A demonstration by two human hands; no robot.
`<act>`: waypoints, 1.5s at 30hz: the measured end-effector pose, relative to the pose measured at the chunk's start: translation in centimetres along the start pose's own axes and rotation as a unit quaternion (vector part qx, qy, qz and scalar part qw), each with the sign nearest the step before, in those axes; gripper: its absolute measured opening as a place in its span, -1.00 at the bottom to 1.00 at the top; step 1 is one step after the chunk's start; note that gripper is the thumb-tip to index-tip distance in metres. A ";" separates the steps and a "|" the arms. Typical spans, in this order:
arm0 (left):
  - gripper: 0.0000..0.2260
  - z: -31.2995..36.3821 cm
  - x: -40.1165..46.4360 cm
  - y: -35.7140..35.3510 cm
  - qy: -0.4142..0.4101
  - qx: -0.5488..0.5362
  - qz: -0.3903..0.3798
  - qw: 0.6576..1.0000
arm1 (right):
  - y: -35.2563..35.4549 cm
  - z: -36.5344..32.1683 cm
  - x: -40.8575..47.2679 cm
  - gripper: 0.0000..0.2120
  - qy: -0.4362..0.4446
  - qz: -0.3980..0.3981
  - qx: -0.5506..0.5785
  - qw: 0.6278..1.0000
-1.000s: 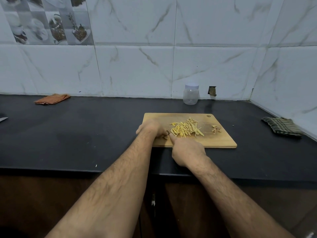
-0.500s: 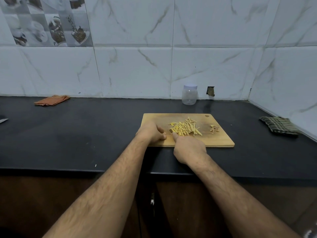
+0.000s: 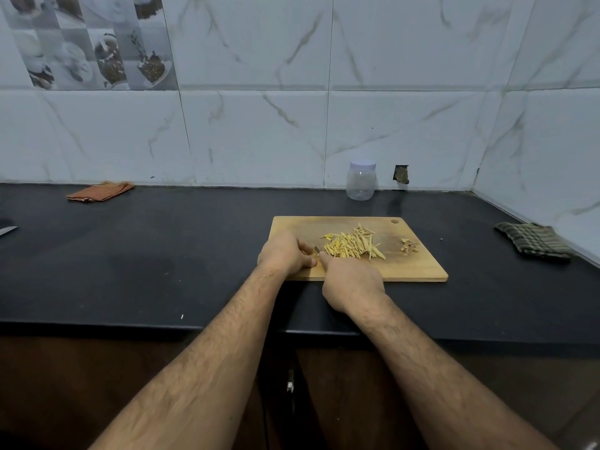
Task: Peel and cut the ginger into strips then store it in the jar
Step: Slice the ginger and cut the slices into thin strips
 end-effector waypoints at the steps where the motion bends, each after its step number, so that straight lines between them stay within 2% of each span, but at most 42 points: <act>1: -0.80 0.0 0.0 0.0 -0.004 0.002 0.003 1.000 | 0.0 -0.1 0.1 -0.36 0.003 -0.001 0.001 1.000; 6: -0.93 -0.1 -0.1 0.2 -0.011 0.003 0.015 1.000 | 0.1 -0.2 0.0 -0.36 0.008 -0.011 0.019 1.000; 15: -0.84 0.3 -0.4 -0.1 -0.008 0.039 -0.010 0.999 | 0.3 0.8 -0.4 -0.41 -0.010 0.009 0.075 0.997; 28: -0.78 0.4 -0.8 0.4 -0.030 0.031 0.012 0.999 | 0.0 0.6 -0.8 -0.38 -0.021 -0.012 0.092 0.995; 33: -0.80 0.7 -0.8 0.2 -0.049 0.044 -0.018 0.998 | 0.7 1.8 -0.6 -0.35 -0.048 -0.003 0.076 0.996; 45: -0.75 0.7 -0.2 0.0 -0.042 0.061 -0.028 0.997 | 0.4 -0.1 -0.6 -0.37 -0.017 -0.010 0.088 0.996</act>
Point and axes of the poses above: each hand's wrist, its own x-axis towards the middle knuckle, its own y-axis out of the back of the hand, z = x × y, the point moved 8 cm from there along x, towards the middle knuckle, and after that the axes turned 2 degrees about -x, right-handed, at the moved point
